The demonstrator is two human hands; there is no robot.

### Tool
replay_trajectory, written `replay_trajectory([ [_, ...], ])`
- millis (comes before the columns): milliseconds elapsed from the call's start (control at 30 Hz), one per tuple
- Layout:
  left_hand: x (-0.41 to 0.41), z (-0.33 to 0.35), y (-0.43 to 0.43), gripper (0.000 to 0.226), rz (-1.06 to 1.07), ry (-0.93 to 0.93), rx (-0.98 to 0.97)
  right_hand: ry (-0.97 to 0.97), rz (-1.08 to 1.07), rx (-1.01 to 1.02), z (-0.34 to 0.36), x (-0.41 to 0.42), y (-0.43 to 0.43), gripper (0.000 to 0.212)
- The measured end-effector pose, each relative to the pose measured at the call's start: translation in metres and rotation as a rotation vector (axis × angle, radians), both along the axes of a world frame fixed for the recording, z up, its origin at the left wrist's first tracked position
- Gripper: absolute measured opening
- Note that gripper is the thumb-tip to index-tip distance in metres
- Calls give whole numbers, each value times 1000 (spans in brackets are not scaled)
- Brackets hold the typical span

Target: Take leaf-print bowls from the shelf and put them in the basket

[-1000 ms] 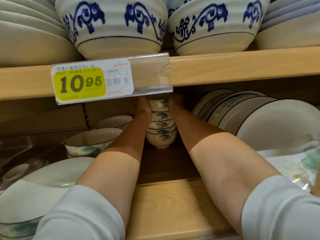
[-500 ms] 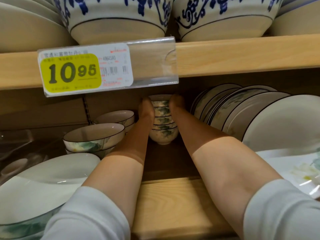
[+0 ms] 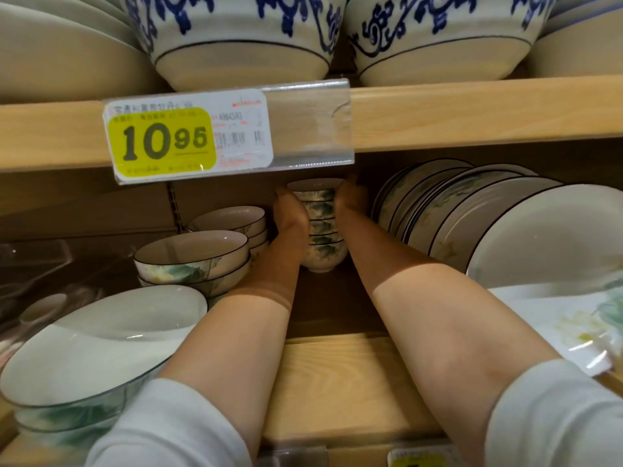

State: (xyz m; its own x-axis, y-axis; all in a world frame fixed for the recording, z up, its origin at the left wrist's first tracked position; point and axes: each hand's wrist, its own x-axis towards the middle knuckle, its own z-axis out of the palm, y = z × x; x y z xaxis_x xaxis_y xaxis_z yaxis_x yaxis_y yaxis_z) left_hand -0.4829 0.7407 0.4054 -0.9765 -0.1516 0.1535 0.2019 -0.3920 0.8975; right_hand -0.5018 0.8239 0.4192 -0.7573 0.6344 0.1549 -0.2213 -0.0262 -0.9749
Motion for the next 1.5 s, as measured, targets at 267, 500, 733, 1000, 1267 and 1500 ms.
replay_trajectory([
  [267,59,-3,-4,52,120,39,-92,-11,-79,58,1,57,-13,48],
  [500,132,-11,-46,28,-153,-9,61,103,83,-178,-32,157,-36,37],
  [733,227,-63,-90,29,-130,64,2,195,190,-263,-71,277,-39,24],
  [1000,335,-109,-112,30,-93,-13,56,113,372,-329,-131,366,-22,24],
  [1267,442,-163,-147,27,155,-161,50,-89,620,-375,-197,421,-51,22],
  [1500,525,-178,-234,24,430,-208,65,-212,888,-306,-226,456,-135,23],
])
